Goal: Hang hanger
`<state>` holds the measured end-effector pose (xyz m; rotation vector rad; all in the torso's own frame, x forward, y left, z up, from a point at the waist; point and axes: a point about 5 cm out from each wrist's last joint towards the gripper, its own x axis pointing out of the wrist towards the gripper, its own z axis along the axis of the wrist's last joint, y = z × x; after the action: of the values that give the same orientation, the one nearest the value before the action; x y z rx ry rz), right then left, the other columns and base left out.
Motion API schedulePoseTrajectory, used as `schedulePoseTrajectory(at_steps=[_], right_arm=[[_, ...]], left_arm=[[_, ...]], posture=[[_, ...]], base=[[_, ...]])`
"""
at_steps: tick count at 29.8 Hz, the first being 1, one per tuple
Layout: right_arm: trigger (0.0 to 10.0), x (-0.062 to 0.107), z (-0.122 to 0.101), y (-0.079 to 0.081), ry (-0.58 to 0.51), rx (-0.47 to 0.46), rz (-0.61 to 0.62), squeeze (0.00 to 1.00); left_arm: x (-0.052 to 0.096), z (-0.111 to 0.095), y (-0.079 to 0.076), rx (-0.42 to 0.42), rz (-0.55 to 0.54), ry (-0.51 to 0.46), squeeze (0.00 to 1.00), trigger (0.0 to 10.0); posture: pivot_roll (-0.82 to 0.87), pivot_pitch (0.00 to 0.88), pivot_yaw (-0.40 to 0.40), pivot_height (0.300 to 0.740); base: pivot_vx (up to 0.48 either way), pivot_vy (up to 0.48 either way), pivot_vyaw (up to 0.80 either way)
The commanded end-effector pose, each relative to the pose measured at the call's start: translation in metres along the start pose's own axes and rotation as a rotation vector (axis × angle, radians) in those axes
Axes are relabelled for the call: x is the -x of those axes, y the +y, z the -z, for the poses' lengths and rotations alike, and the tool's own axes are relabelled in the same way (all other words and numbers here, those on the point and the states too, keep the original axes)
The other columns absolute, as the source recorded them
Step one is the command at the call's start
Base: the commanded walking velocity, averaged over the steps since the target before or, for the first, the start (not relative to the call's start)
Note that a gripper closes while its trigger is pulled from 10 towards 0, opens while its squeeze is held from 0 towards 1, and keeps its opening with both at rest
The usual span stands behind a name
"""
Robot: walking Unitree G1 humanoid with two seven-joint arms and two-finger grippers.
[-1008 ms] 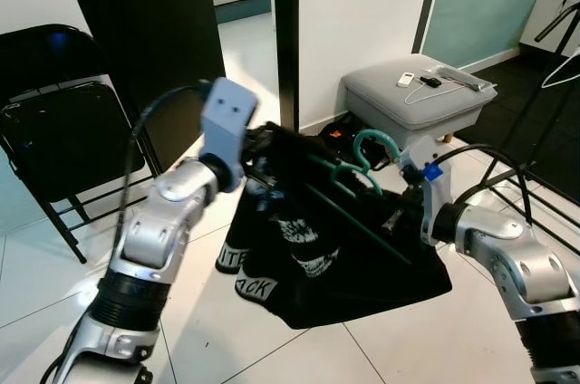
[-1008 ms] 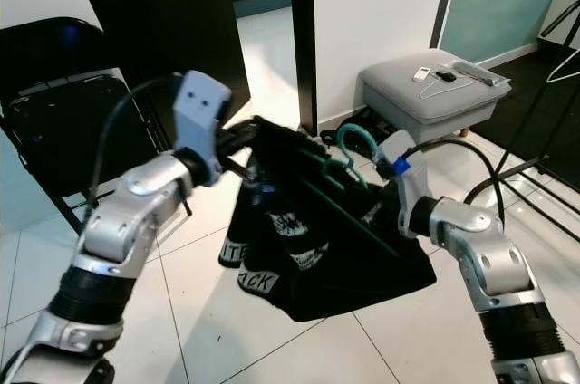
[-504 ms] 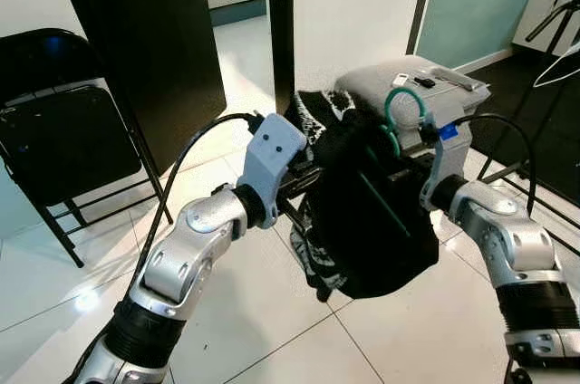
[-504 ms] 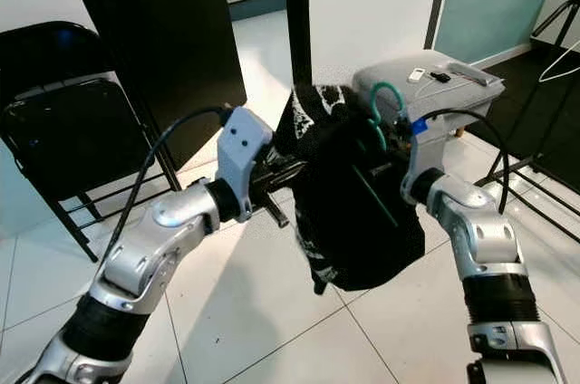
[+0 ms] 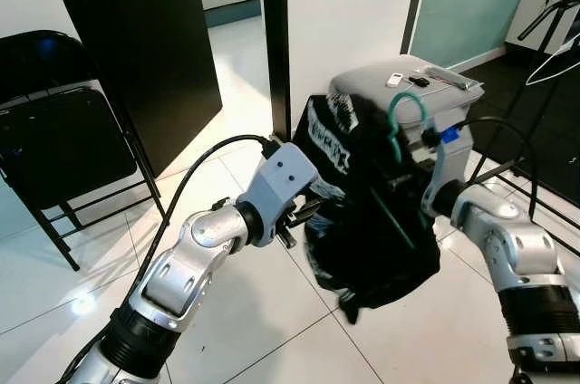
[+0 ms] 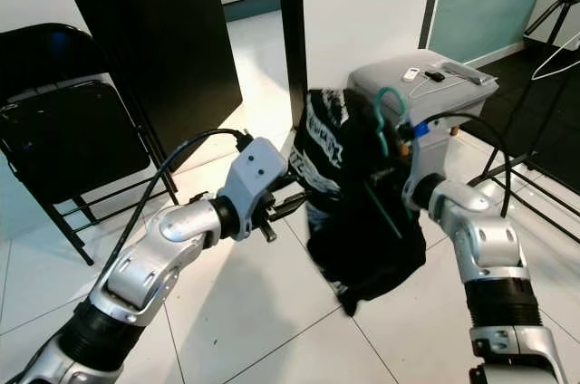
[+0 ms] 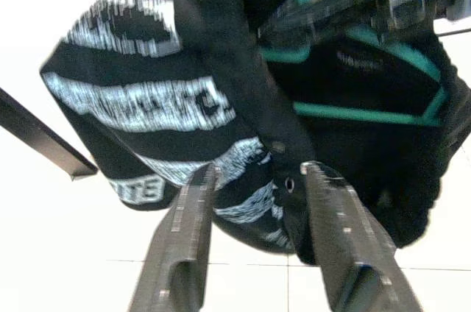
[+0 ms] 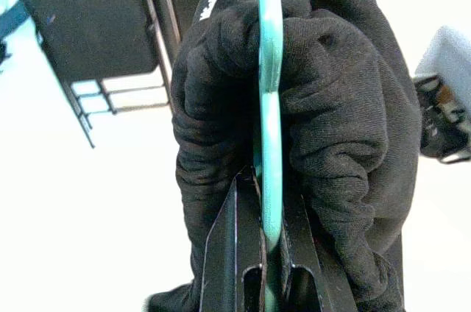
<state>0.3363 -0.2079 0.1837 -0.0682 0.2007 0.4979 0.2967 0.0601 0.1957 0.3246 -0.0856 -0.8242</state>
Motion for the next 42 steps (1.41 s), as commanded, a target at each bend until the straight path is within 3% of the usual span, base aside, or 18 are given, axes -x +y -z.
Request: schedulePoseTrajectory(at_steps=[1, 6, 11, 12, 13, 14, 15, 16, 17, 20, 23, 25, 30, 33, 35, 38, 42], right_arm=[[10.0, 0.000, -0.009, 0.005, -0.025, 0.027, -0.027, 0.00], [10.0, -0.003, 0.024, 0.014, 0.152, 0.081, -0.064, 0.00], [10.0, -0.005, 0.038, 0.027, 0.188, 0.124, -0.120, 0.00], [10.0, -0.008, 0.042, 0.039, 0.158, 0.127, -0.167, 0.00], [10.0, -0.011, 0.051, 0.052, 0.146, 0.125, -0.204, 0.00], [10.0, -0.011, 0.051, 0.052, 0.146, 0.125, -0.204, 0.00], [10.0, -0.015, 0.066, 0.074, 0.147, 0.110, -0.236, 0.00], [10.0, -0.018, 0.072, 0.091, 0.129, 0.139, -0.253, 0.00], [10.0, -0.021, 0.068, 0.096, 0.094, 0.093, -0.234, 0.00], [10.0, -0.024, 0.064, 0.094, 0.067, 0.034, -0.193, 0.00], [10.0, -0.030, 0.060, 0.080, 0.052, 0.025, -0.109, 0.00], [10.0, -0.030, 0.060, 0.079, 0.049, 0.037, -0.100, 0.00], [10.0, -0.033, 0.059, 0.065, 0.047, 0.008, -0.051, 0.00], [10.0, -0.031, 0.060, 0.064, 0.037, -0.026, -0.055, 0.00], [10.0, -0.030, 0.060, 0.065, 0.040, -0.030, -0.063, 0.00], [10.0, -0.031, 0.060, 0.063, 0.042, -0.037, -0.066, 0.00], [10.0, -0.032, 0.061, 0.059, 0.043, -0.033, -0.062, 0.00]], left_arm=[[0.002, 0.005, 0.002, 0.005, -0.008, 0.022, 1.00, 10.0], [0.011, 0.018, 0.020, 0.000, -0.107, 0.062, 1.00, 10.0], [0.017, 0.031, 0.035, 0.007, -0.228, 0.097, 1.00, 10.0], [0.023, 0.040, 0.043, 0.053, -0.316, 0.109, 1.00, 10.0], [0.032, 0.052, 0.051, 0.124, -0.423, 0.121, 0.45, 10.0], [0.032, 0.052, 0.051, 0.124, -0.423, 0.121, 0.45, 10.0], [0.047, 0.069, 0.055, 0.238, -0.545, 0.136, 0.00, 10.0], [0.061, 0.084, 0.055, 0.311, -0.637, 0.160, 0.00, 10.0], [0.074, 0.091, 0.056, 0.389, -0.715, 0.146, 0.00, 10.0], [0.085, 0.093, 0.056, 0.447, -0.778, 0.124, 0.00, 10.0], [0.110, 0.107, 0.053, 0.579, -0.893, 0.113, 0.00, 10.0], [0.113, 0.110, 0.053, 0.597, -0.907, 0.111, 0.00, 10.0], [0.133, 0.122, 0.042, 0.515, -0.957, 0.169, 0.00, 10.0], [0.130, 0.117, 0.037, 0.512, -0.946, 0.120, 0.00, 10.0], [0.117, 0.104, 0.037, 0.432, -0.864, 0.076, 0.00, 10.0], [0.105, 0.098, 0.037, 0.377, -0.775, 0.082, 0.00, 10.0], [0.101, 0.099, 0.039, 0.390, -0.733, 0.072, 0.00, 10.0]], posture=[[-0.10, 0.014, 0.033, 0.740], [-0.10, 0.019, 0.031, 0.740], [-0.10, 0.022, 0.032, 0.740], [-0.10, 0.022, 0.032, 0.740], [-0.10, 0.031, 0.034, 0.740], [-0.10, 0.031, 0.034, 0.740], [-0.09, 0.036, 0.027, 0.740], [-0.09, 0.037, 0.026, 0.740], [-0.09, 0.042, 0.021, 0.740], [-0.09, 0.041, 0.009, 0.740], [-0.06, 0.044, -0.025, 0.740], [-0.06, 0.044, -0.025, 0.740], [-0.04, 0.054, -0.067, 0.740], [-0.04, 0.060, -0.079, 0.740], [-0.04, 0.062, -0.080, 0.740], [-0.04, 0.060, -0.077, 0.740], [-0.04, 0.061, -0.072, 0.740]], base=[[0.000, 0.000, 0.00], [0.000, 0.000, 0.00], [0.000, 0.000, 0.00], [0.000, 0.000, 0.00], [0.000, 0.000, 0.00], [0.000, 0.000, 0.00], [0.000, 0.000, 0.00], [0.000, 0.000, 0.00], [0.000, 0.000, 0.00], [0.000, 0.000, 0.00], [0.000, 0.000, 0.00], [0.000, 0.000, 0.00], [0.000, 0.000, 0.00], [0.000, 0.000, 0.00], [0.000, 0.000, 0.00], [0.000, 0.000, 0.00], [0.000, 0.000, 0.00]])
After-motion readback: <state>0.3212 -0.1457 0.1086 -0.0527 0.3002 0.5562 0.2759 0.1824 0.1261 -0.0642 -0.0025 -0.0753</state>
